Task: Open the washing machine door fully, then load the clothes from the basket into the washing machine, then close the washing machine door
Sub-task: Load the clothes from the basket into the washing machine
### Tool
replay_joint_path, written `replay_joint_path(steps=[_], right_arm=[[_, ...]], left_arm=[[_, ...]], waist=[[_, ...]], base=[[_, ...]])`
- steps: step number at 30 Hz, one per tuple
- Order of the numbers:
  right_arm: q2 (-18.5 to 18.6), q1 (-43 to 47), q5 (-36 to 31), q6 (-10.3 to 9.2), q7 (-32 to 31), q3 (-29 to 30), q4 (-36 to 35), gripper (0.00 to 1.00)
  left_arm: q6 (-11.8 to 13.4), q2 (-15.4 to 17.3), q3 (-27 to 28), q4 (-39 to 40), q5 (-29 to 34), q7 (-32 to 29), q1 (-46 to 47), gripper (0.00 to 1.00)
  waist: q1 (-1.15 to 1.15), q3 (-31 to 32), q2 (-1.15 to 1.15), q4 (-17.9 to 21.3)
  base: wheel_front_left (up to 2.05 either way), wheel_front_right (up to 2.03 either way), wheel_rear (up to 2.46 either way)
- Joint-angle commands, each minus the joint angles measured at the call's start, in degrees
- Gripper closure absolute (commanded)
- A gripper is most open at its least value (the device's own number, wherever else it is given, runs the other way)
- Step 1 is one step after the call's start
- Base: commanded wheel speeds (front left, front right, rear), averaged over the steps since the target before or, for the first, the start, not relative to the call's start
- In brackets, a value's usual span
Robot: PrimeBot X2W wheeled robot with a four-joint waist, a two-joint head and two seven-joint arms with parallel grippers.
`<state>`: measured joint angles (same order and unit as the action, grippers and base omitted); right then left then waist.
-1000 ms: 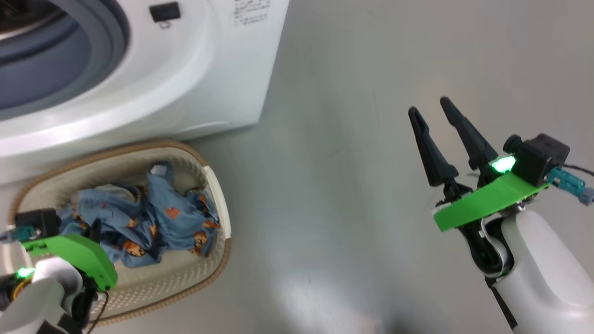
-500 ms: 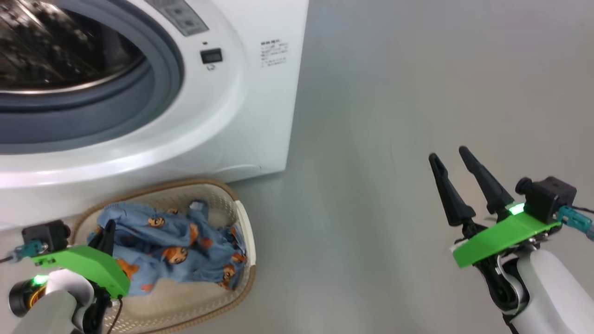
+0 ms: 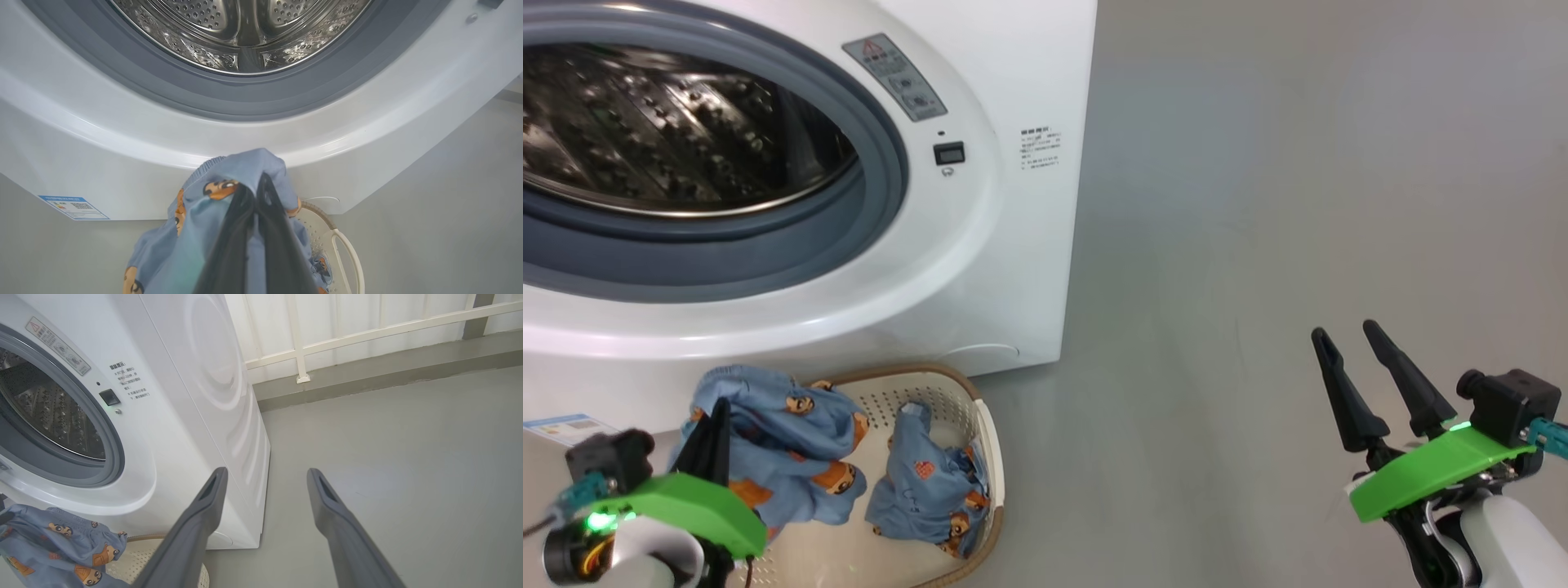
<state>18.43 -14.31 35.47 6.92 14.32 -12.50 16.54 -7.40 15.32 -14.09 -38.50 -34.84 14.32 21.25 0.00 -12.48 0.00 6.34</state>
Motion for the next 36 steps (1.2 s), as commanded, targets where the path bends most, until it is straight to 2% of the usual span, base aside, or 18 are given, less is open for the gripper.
replay_joint_path(steps=[1, 11, 20, 25, 36], right_arm=[[1.06, 1.23, 0.38, 0.57, 0.68, -0.70, -1.10, 0.00], [1.85, 3.37, 0.28, 0.57, 0.68, 0.89, -1.57, 0.00], [1.67, 3.41, 0.15, 0.57, 0.68, 1.58, -1.89, 0.00], [1.45, 3.22, -0.02, 0.57, 0.68, 1.89, -2.10, 0.00], [0.81, 1.74, -0.30, 0.57, 0.68, 1.98, -2.53, 0.00]], left_arm=[[0.00, 1.73, 2.77, 1.90, 1.23, 0.67, -0.66, 1.00], [-0.05, -1.88, 11.77, 15.16, 8.74, 0.67, -9.50, 1.00], [-0.06, -5.49, 16.97, 25.29, 12.71, 0.67, -15.04, 1.00], [-0.06, -7.00, 18.80, 27.91, 13.85, 0.68, -15.92, 1.00], [-0.07, -7.66, 21.65, 28.65, 14.82, 0.68, -11.91, 1.00]], waist=[[0.00, 1.38, 0.00, -0.64], [0.00, 3.17, 0.00, -0.84], [0.00, 2.64, 0.00, -0.90], [0.00, 1.93, 0.00, -0.96], [0.00, -0.92, 0.00, -0.39]], base=[[0.00, 0.00, 0.00], [0.00, 0.00, 0.00], [0.00, 0.00, 0.00], [0.00, 0.00, 0.00], [0.00, 0.00, 0.00]])
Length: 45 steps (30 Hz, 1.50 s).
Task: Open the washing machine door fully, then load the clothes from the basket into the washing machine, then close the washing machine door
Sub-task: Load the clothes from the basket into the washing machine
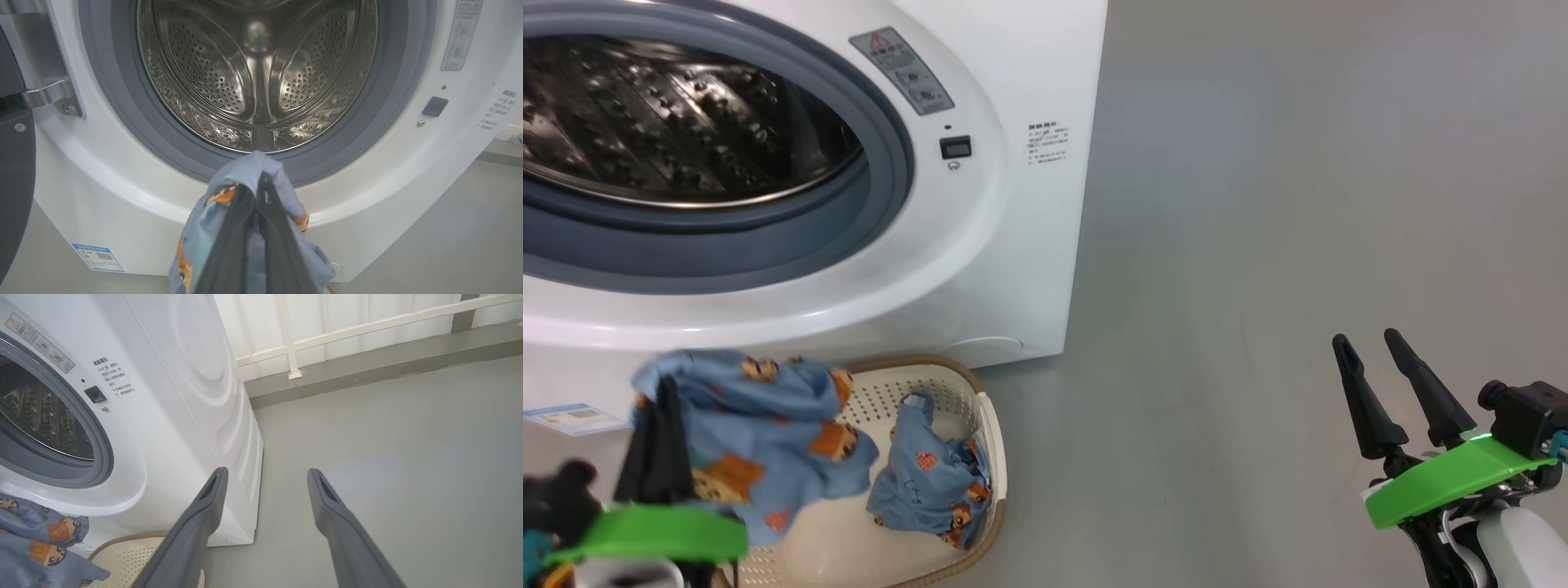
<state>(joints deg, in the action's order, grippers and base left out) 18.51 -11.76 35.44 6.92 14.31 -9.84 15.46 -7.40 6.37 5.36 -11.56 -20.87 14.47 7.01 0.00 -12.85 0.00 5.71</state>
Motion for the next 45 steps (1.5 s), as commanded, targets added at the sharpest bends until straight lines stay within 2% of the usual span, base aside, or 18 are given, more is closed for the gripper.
replay_joint_path(steps=[1, 8, 13, 22, 32, 41, 45], right_arm=[[0.67, -0.98, -0.28, 0.57, 0.69, -0.67, -1.48, 0.00], [-0.19, -2.39, -0.47, 0.57, 0.69, -0.80, -1.77, 0.00], [-1.00, -3.81, -0.55, 0.57, 0.69, -1.42, -1.79, 0.00], [-2.48, -5.82, -0.55, 0.57, 0.69, -2.57, -1.62, 0.00], [-3.39, -7.11, -0.51, 0.57, 0.69, -3.75, -1.71, 0.00], [-4.11, -8.76, -0.52, 0.57, 0.69, -5.26, -1.93, 0.00], [-4.40, -9.52, -0.45, 0.57, 0.69, -5.79, -2.08, 0.00]], left_arm=[[-0.07, 1.47, 2.48, 1.81, 1.08, 0.52, 3.21, 1.00], [0.01, 3.77, 3.36, 0.72, 3.11, 0.52, 13.18, 1.00], [0.33, 6.10, 3.35, -3.68, 3.97, 0.52, 22.95, 1.00], [0.43, 9.79, 2.50, -20.98, 4.81, 0.50, 38.83, 1.00], [0.13, 12.68, 0.97, -40.04, 4.47, 0.51, 50.16, 1.00], [-0.02, 14.16, -1.33, -50.13, 4.79, 0.52, 55.96, 1.00], [-0.04, 15.39, -2.21, -50.81, 5.56, 0.52, 58.40, 1.00]], waist=[[0.00, -0.92, 0.00, 0.32], [0.00, -3.64, 0.00, 0.99], [0.00, -5.78, 0.00, 1.93], [0.00, -8.58, 0.00, 4.43], [0.00, -10.81, 0.00, 7.29], [0.00, -13.12, 0.00, 9.49], [0.00, -14.51, 0.00, 10.45]], base=[[0.00, 0.00, 0.00], [0.00, 0.00, 0.00], [0.00, 0.00, 0.00], [0.00, 0.00, 0.00], [0.00, 0.00, 0.00], [0.00, 0.00, 0.00], [0.00, 0.00, 0.00]])
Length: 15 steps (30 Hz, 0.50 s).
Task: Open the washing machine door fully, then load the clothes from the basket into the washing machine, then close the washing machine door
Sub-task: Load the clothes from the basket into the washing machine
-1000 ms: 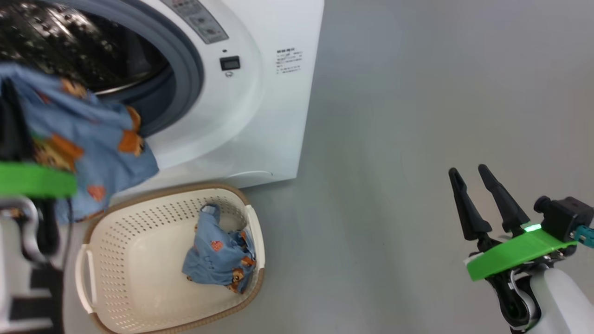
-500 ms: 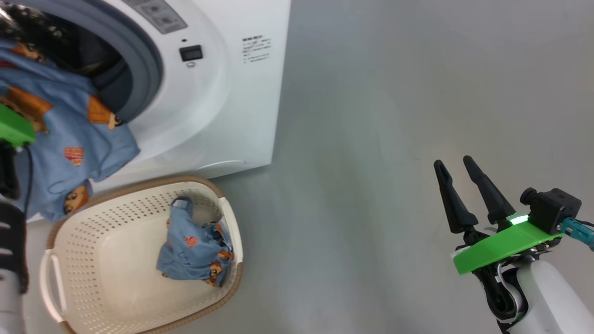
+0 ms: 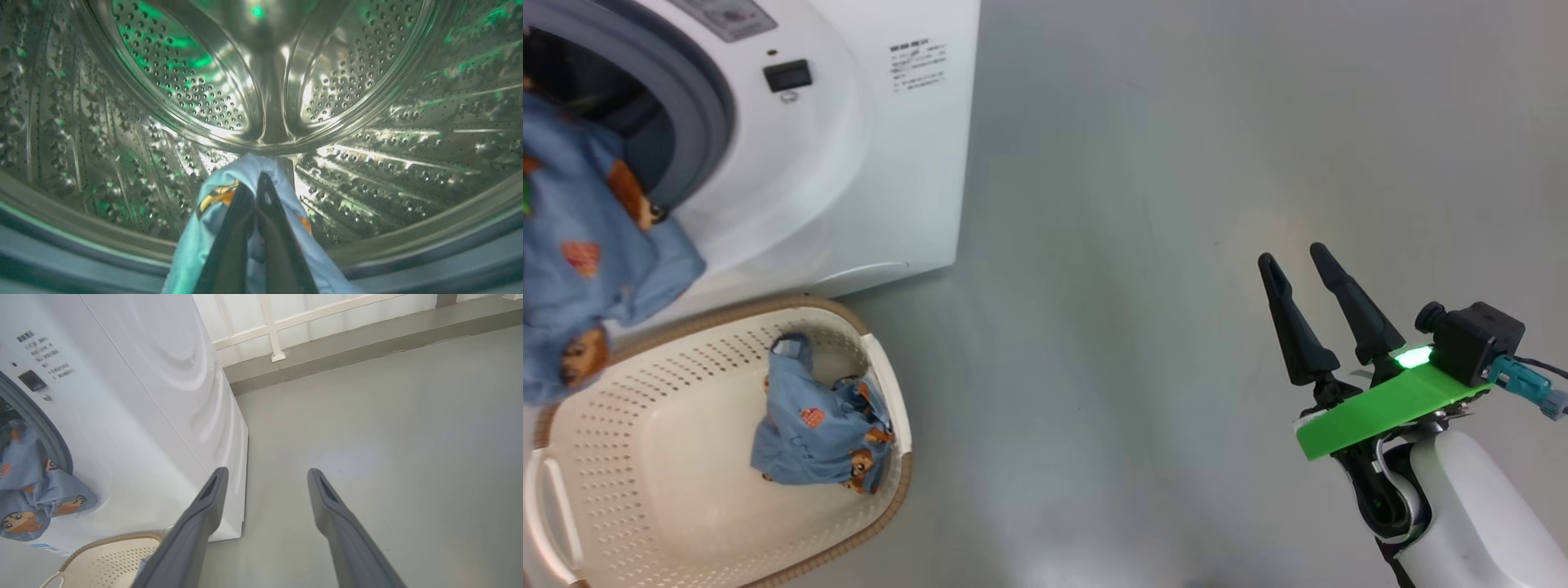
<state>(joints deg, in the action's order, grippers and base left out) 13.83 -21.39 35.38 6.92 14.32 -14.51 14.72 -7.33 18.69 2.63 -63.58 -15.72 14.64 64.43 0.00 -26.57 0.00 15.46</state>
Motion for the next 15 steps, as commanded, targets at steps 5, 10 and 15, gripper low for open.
replay_joint_path(steps=[5, 10, 15], right_arm=[[-0.16, -0.60, -0.40, 0.57, 0.68, -1.09, -1.56, 0.00], [-0.67, -1.04, -0.47, 0.57, 0.68, -0.81, -1.63, 0.00], [-1.19, -1.16, -0.56, 0.57, 0.68, -0.94, -1.33, 0.00]], left_arm=[[1.00, 4.67, 1.97, 9.20, 1.75, 0.36, 2.80, 1.00], [2.63, 4.62, 5.30, 21.41, 4.12, 0.36, 0.71, 1.00], [2.03, 2.96, 7.29, 21.61, 5.83, 0.36, -3.76, 1.00]], waist=[[0.00, -2.44, 0.00, 1.44], [0.00, -3.27, 0.00, 1.75], [0.00, -2.99, 0.00, 1.70]], base=[[0.00, 0.00, 0.00], [0.00, 0.00, 0.00], [0.00, 0.00, 0.00]])
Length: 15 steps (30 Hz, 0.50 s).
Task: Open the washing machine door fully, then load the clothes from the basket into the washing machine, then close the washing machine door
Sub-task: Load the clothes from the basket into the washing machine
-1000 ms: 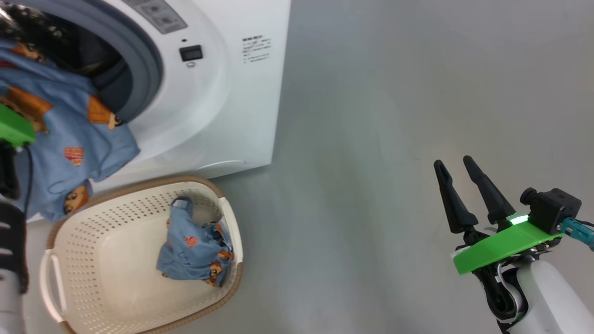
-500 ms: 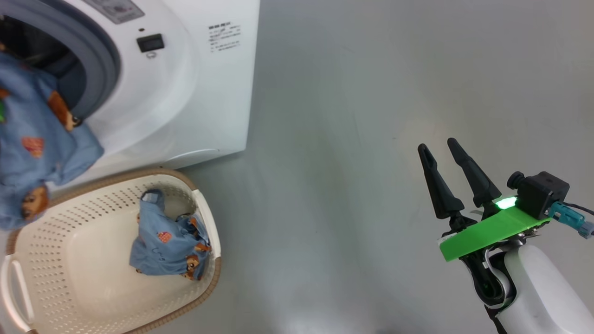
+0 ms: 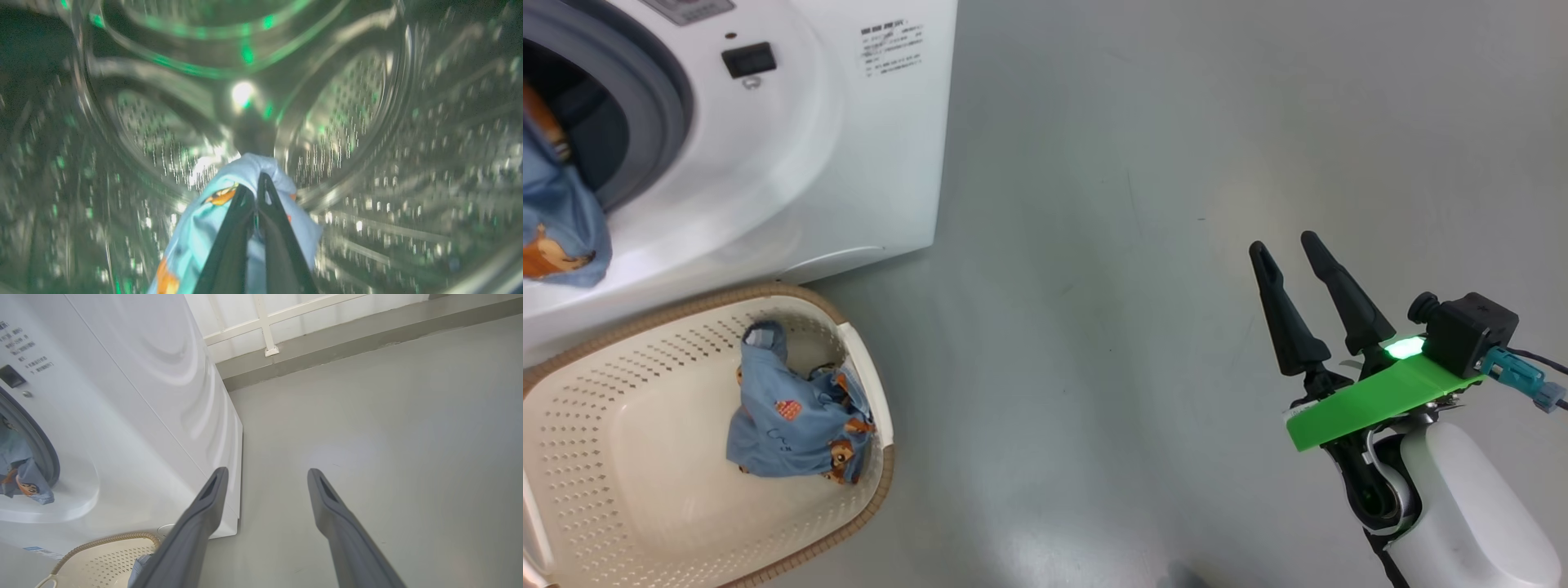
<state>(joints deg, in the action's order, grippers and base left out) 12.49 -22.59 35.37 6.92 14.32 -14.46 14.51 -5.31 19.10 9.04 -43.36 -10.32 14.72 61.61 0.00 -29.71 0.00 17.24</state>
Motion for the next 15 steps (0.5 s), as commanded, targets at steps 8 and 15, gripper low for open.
replay_joint_path(steps=[8, 15], right_arm=[[0.58, 0.45, -0.40, 0.57, 0.68, -1.46, -0.73, 0.00], [1.12, 1.02, -0.30, 0.57, 0.68, -1.77, -0.62, 0.00]], left_arm=[[-1.27, 0.90, 0.56, -8.89, 0.32, 0.28, -2.51, 0.00], [-1.88, 0.43, -0.60, -16.17, -0.32, 0.28, -2.90, 0.00]], waist=[[0.00, 2.07, 0.00, -0.70], [0.00, 3.71, 0.00, -1.20]], base=[[0.00, 0.00, 0.00], [0.00, 0.00, 0.00]])
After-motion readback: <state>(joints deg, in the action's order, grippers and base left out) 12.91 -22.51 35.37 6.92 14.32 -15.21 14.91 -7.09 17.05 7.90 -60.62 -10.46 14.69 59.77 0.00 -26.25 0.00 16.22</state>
